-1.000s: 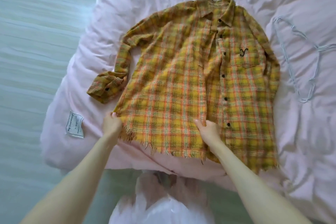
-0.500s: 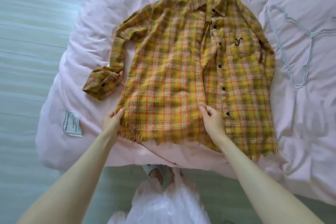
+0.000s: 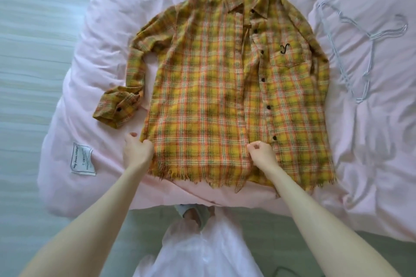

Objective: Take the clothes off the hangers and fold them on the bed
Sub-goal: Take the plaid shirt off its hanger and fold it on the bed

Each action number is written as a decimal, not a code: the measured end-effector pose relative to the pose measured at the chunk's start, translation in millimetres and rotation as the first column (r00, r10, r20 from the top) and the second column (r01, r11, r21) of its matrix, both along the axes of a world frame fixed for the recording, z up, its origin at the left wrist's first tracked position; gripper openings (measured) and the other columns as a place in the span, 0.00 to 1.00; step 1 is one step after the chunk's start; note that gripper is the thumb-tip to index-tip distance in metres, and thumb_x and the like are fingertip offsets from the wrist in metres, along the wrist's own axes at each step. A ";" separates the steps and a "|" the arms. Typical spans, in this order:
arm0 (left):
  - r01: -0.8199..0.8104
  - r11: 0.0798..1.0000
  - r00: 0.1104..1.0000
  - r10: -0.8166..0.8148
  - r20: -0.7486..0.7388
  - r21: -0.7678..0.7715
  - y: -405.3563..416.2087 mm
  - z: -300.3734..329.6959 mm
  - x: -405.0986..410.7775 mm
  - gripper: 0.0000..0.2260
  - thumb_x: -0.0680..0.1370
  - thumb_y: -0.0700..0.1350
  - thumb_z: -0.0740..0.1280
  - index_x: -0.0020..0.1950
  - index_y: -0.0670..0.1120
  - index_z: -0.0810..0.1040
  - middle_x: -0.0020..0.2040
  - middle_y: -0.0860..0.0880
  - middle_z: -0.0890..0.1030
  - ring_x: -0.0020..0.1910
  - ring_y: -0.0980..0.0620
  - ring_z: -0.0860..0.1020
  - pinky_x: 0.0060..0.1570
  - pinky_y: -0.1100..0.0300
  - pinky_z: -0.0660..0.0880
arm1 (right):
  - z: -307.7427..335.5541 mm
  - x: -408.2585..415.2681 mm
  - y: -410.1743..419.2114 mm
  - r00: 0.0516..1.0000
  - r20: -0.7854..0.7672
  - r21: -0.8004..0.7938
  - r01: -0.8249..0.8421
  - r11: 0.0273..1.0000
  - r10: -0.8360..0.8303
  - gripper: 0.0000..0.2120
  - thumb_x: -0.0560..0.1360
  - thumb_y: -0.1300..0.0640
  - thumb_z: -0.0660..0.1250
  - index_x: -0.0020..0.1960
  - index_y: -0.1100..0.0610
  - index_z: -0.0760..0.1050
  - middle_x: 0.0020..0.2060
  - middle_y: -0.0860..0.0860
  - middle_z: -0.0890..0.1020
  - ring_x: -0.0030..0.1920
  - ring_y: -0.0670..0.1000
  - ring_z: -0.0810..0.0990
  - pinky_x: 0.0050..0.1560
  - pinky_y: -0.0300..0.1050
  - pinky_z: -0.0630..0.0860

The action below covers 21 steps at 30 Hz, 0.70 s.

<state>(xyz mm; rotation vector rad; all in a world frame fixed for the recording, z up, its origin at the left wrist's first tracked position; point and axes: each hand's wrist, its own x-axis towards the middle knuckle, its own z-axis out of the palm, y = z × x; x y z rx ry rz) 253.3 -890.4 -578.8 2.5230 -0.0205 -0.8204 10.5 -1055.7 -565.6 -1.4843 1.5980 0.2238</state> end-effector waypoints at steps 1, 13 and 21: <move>0.037 0.999 0.995 -0.041 0.089 0.038 -5.8 3.0 -0.1 0.18 0.73 0.39 0.59 0.62 0.42 0.66 0.58 0.41 0.73 0.57 0.40 0.73 0.56 0.45 0.72 | 1.0 3.3 -7.8 1.000 0.016 0.005 0.014 1.000 -0.014 0.10 0.81 0.55 0.57 0.55 0.59 0.73 0.35 0.50 0.75 0.37 0.51 0.74 0.42 0.48 0.75; 0.404 0.914 0.820 -0.383 0.424 0.045 -167.5 13.1 77.3 0.11 0.77 0.41 0.59 0.58 0.40 0.70 0.56 0.40 0.71 0.58 0.40 0.68 0.59 0.44 0.66 | -3.5 104.7 -182.5 0.986 0.159 -0.113 -0.022 0.993 0.040 0.14 0.81 0.54 0.57 0.63 0.59 0.71 0.47 0.55 0.80 0.49 0.59 0.81 0.51 0.55 0.78; 0.370 0.926 0.839 -0.369 0.400 0.078 -308.0 -16.8 171.7 0.17 0.78 0.46 0.59 0.64 0.42 0.70 0.64 0.40 0.69 0.65 0.40 0.65 0.66 0.42 0.58 | -28.8 201.1 -322.8 0.962 0.212 -0.238 -0.120 0.964 0.173 0.17 0.81 0.52 0.57 0.66 0.58 0.68 0.47 0.51 0.76 0.47 0.52 0.77 0.52 0.48 0.75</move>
